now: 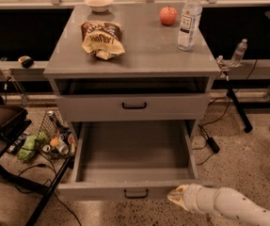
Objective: Close middle drawer
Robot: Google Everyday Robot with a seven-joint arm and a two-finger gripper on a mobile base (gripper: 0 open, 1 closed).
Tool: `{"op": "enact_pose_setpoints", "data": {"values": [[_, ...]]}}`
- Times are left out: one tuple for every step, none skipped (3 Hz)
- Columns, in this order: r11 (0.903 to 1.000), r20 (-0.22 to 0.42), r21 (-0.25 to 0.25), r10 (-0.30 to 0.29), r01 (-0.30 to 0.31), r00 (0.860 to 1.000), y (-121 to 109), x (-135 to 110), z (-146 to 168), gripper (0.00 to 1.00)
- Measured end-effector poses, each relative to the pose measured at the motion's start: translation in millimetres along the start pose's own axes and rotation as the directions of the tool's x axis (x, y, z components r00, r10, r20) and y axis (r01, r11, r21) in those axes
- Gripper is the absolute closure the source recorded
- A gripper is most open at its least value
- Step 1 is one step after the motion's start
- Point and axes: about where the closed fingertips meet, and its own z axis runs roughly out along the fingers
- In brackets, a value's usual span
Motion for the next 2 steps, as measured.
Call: {"op": "enact_pose_setpoints", "data": {"values": [[1.0, 0.019, 0.003, -0.003, 0.003, 1.0, -4.8, -6.2, 4.1, 1.0], [0.9997, 0.073, 0.02, -0.012, 0.011, 0.997, -37.5, -25.5, 18.9, 1.0]]}}
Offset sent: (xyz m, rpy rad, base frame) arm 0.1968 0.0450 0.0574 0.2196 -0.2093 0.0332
